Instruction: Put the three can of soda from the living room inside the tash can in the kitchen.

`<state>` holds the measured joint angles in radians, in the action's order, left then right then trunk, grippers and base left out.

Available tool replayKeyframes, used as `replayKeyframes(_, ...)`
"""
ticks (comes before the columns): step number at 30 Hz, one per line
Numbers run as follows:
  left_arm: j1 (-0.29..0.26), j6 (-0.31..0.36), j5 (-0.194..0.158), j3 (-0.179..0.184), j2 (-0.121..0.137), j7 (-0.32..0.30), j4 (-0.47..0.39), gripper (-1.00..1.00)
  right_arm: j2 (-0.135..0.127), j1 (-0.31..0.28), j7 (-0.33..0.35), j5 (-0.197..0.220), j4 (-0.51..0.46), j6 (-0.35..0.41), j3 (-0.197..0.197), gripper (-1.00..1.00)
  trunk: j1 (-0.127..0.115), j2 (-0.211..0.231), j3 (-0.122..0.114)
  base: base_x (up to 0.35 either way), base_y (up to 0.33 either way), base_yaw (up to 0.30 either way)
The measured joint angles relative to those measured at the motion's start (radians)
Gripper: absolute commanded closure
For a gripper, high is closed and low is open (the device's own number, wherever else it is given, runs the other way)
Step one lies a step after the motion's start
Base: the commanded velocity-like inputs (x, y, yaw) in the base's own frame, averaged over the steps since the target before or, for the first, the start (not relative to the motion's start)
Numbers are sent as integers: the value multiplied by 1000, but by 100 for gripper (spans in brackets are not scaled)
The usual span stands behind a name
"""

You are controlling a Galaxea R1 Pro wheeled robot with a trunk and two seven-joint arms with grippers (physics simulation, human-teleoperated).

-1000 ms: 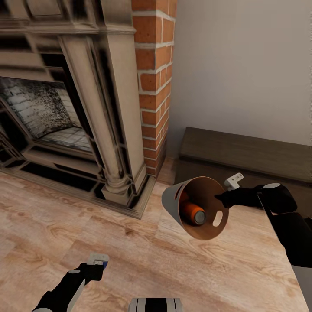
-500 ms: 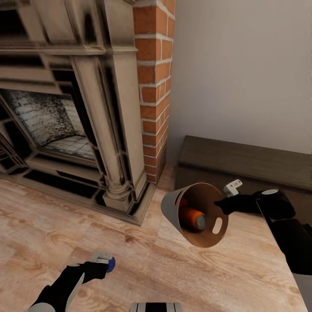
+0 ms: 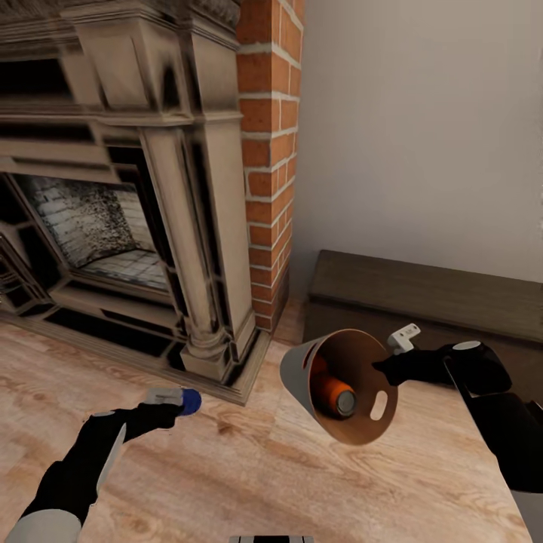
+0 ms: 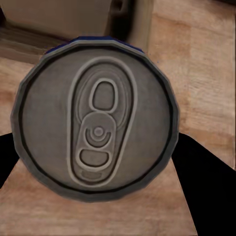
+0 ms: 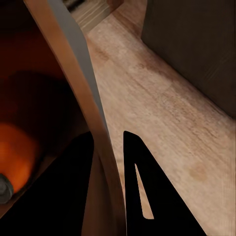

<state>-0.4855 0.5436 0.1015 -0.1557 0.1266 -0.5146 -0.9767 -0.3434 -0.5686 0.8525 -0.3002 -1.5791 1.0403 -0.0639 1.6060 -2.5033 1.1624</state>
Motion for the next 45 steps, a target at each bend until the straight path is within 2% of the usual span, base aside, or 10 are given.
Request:
replayKeyframes(8, 36, 213, 6, -11, 5, -105, -315, 100, 3, 1, -41, -11, 55, -4, -2, 100, -4, 2, -31, 0, 0, 0)
replayKeyframes(13, 79, 340, 5, -9, 5, -147, -459, 100, 34, 1, -53, 12, 70, 6, -1, 100, -6, 3, -50, 0, 0, 0)
replayKeyframes(15, 86, 403, 6, -8, 5, -172, -499, 100, 42, 1, -82, 30, 84, 7, -3, 100, -11, 12, -57, 0, 0, 0)
replayKeyframes(17, 88, 425, 8, -9, 5, -180, -507, 100, 47, 1, -109, -6, 96, 0, -3, 100, -19, 26, -63, 0, 0, 0)
replayKeyframes(19, 89, 465, 5, -8, 4, -200, -521, 100, 74, 1, -161, -32, 120, -8, -2, 100, -26, 40, -69, 0, 0, 0)
replayKeyframes(21, 89, 502, 4, -6, 4, -223, -542, 100, 87, 1, -181, -14, 134, -2, -3, 100, -34, 54, -76, 0, 0, 0)
replayKeyframes(23, 90, 504, 0, -3, 4, -284, -567, 100, 97, 1, -191, 15, 146, 7, -6, 100, -42, 68, -82, 0, 0, 0)
replayKeyframes(31, 89, 504, 8, 4, 4, -395, -577, 100, 117, 0, -196, 1, 169, 3, -6, 100, -72, 124, -107, 0, 0, 0)
replayKeyframes(38, 88, 504, 9, 76, 4, -507, -579, 100, 129, 0, -196, -7, 181, 1, -12, 100, -99, 173, -129, 0, 0, 0)
replayKeyframes(45, 88, 504, 6, 102, 5, -666, -590, 100, 137, 0, -224, 8, 189, 5, -55, 100, -126, 222, -151, 0, 0, 0)
